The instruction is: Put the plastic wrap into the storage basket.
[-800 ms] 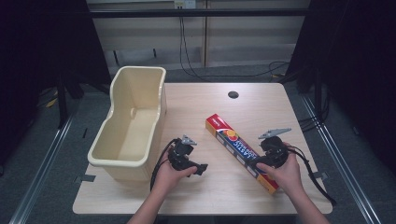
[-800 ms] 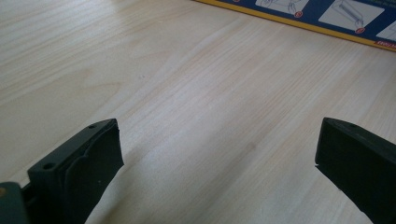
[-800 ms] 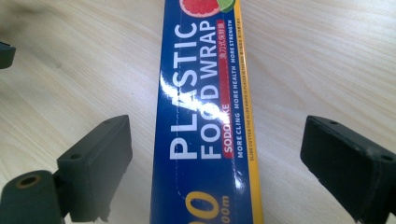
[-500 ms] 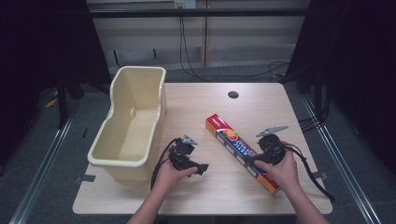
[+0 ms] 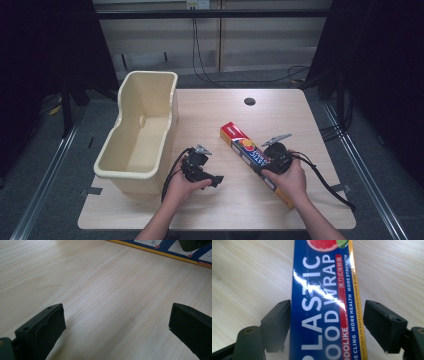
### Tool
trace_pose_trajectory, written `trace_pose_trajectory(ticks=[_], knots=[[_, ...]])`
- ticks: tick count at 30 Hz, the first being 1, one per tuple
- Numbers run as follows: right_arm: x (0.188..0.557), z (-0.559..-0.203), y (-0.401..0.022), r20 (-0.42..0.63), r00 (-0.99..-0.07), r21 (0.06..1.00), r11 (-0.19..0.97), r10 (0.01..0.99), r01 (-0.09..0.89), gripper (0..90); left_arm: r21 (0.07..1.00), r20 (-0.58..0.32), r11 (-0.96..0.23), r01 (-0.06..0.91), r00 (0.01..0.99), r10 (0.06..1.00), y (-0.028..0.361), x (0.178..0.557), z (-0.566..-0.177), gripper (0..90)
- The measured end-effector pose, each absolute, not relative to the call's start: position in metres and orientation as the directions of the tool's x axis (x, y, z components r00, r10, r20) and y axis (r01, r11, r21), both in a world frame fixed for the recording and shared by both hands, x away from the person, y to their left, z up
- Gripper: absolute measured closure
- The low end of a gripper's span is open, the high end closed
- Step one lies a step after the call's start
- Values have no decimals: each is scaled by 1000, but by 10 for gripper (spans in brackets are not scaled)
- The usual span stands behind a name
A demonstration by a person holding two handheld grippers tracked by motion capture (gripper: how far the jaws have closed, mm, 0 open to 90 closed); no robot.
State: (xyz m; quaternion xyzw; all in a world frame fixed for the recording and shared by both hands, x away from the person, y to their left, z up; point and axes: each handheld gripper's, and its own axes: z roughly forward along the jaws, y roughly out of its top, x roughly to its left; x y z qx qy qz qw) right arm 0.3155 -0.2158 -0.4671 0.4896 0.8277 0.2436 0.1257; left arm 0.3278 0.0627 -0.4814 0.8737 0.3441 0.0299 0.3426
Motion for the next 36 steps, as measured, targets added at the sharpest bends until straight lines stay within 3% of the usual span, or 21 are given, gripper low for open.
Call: trace_pose_trajectory(ticks=[6, 8, 11, 18, 28, 36], knots=[[318, -471, -214, 29, -487, 508, 407, 873, 759, 276, 617, -188, -523, 588, 756, 628, 64, 328, -482, 3], [320, -473, -213, 52, -499, 492, 413, 865, 767, 374, 620, -209, -498, 606, 739, 640, 63, 327, -484, 4], [321, -473, -214, 39, -513, 481, 434, 857, 762, 400, 614, -191, -526, 589, 757, 625, 63, 328, -482, 4], [320, -471, -219, 71, -524, 476, 433, 849, 765, 419, 624, -203, -509, 593, 752, 627, 63, 327, -476, 4], [308, -453, -230, 71, -644, 507, 528, 762, 681, 420, 656, -269, -478, 584, 773, 574, 60, 325, -453, 13], [300, -443, -241, 100, -771, 508, 634, 629, 583, 419, 667, -228, -530, 523, 821, 523, 53, 331, -416, 13]])
